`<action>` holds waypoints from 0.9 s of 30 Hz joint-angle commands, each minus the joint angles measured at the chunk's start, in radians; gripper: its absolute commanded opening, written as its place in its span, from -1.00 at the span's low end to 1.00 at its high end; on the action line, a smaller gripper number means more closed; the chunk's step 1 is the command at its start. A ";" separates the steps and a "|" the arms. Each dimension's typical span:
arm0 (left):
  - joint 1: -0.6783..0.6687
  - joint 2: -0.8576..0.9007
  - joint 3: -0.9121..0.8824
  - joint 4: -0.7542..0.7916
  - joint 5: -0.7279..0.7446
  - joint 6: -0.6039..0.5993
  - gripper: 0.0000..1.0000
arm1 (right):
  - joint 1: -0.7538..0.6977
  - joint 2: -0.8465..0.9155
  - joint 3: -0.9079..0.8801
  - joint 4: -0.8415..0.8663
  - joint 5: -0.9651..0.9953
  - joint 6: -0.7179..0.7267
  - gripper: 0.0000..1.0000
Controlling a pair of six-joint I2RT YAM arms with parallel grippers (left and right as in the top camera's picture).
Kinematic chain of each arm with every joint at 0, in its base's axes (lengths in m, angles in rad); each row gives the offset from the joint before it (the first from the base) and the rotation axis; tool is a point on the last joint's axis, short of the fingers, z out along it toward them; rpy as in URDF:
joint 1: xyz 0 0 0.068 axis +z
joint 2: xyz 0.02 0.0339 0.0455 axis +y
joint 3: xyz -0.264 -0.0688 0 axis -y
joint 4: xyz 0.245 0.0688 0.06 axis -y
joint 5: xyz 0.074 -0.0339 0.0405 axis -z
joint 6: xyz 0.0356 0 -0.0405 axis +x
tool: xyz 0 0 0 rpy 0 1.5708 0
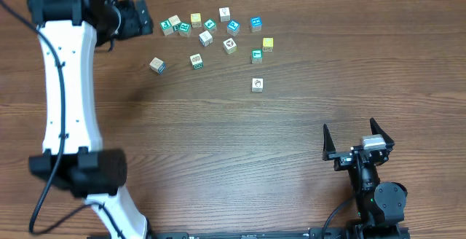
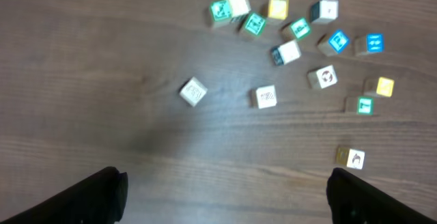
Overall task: Form a horizontal line
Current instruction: 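Raise the left arm and reach toward the block cluster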
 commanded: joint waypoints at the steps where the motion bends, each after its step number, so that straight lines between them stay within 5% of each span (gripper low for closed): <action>1: -0.043 0.136 0.161 -0.059 0.009 0.029 1.00 | -0.006 -0.010 -0.011 0.006 -0.006 -0.003 1.00; 19: -0.180 0.451 0.165 -0.024 -0.002 -0.095 1.00 | -0.006 -0.010 -0.011 0.006 -0.006 -0.004 1.00; 27: -0.201 0.482 0.112 0.030 -0.041 -0.160 0.74 | -0.006 -0.010 -0.011 0.006 -0.006 -0.003 1.00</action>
